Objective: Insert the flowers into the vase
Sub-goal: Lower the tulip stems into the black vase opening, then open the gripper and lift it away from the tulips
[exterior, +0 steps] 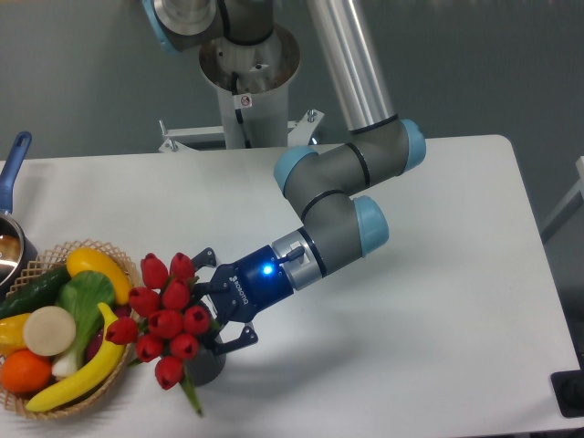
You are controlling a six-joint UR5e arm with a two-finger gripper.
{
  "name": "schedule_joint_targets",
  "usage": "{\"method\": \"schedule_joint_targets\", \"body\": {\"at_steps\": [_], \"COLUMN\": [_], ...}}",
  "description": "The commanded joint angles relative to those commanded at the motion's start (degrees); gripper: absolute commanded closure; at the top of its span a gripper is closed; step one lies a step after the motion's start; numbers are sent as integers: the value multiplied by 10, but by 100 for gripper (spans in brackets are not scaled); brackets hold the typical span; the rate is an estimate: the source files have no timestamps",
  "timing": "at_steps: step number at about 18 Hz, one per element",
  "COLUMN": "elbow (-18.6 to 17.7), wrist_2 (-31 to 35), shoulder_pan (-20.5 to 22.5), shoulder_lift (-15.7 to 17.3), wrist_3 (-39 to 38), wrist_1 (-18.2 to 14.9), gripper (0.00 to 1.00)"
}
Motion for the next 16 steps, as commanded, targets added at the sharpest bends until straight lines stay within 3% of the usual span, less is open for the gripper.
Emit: {"method": "schedule_joint_targets", "body": {"at_steps": [1, 6, 10, 14, 16], "elbow": [0, 0, -11, -20, -35], "wrist_2": [4, 61, 141, 155, 204], "shoulder_pan": [0, -1, 0, 3, 4], "shoulder_lift": [0, 10, 40, 61, 83], "wrist_3": [3, 5, 10, 10, 11], "wrist_1": [1, 1, 3, 2, 3], "gripper": [1, 0, 0, 0, 0]}}
